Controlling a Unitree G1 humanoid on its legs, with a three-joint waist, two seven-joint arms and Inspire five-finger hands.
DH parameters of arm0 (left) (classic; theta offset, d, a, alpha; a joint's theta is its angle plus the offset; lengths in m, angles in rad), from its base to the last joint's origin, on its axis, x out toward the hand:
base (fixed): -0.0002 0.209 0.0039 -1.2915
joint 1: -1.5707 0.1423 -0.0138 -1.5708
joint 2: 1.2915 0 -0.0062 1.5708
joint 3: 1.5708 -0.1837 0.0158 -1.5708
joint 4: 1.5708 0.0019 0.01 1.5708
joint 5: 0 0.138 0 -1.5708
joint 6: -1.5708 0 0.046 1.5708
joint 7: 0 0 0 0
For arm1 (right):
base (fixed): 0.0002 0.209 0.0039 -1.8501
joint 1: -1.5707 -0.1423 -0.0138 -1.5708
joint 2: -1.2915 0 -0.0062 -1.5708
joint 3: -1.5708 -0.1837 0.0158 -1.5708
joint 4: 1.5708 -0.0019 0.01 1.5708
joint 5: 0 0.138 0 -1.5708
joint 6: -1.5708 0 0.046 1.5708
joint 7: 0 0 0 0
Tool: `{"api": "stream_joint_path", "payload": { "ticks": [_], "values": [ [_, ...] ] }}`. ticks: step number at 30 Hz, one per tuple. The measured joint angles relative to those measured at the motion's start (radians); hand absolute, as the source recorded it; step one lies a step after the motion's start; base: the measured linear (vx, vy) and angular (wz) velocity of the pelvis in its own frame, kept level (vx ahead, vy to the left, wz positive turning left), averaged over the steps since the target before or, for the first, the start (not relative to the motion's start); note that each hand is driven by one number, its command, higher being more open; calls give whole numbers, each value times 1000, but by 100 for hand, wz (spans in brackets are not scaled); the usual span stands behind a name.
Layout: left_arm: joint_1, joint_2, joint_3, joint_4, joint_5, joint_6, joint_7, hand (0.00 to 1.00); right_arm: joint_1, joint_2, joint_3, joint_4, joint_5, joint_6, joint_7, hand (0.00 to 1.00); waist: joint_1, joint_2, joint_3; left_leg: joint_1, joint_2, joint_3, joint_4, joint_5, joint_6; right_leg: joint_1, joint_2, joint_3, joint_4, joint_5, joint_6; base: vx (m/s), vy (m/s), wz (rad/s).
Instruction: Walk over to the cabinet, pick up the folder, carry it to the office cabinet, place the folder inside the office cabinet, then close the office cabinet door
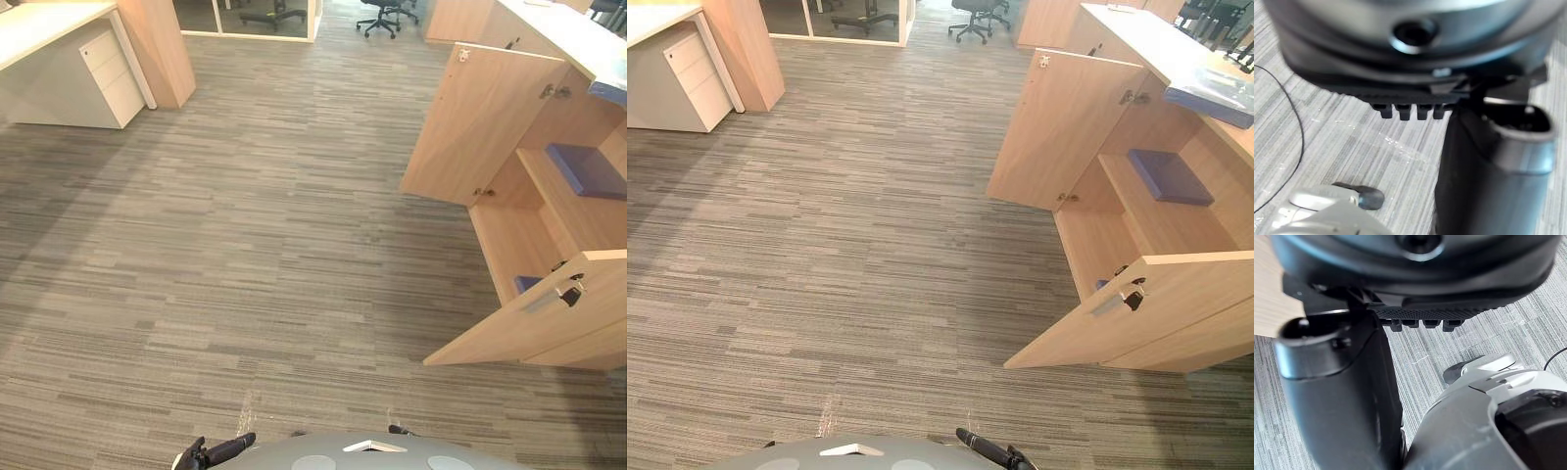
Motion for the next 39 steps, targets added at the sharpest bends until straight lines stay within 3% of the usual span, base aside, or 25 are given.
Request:
{"api": "stream_joint_path", "payload": {
  "ticks": [11,39],
  "values": [
    [-6,18,-47,17,5,0,0,100,-16,-2,20,1,-2,-2,-1,100,-21,-10,11,-16,3,6,0,0,-7,1,1,-6,-38,23,8,-41,-6,-2],
    [-24,37,-94,18,47,-15,17,100,-33,-6,63,8,-42,-12,-3,100,-24,-24,31,-2,4,17,0,-5,-9,20,1,-14,-55,34,1,-11,-7,0]
  ]
}}
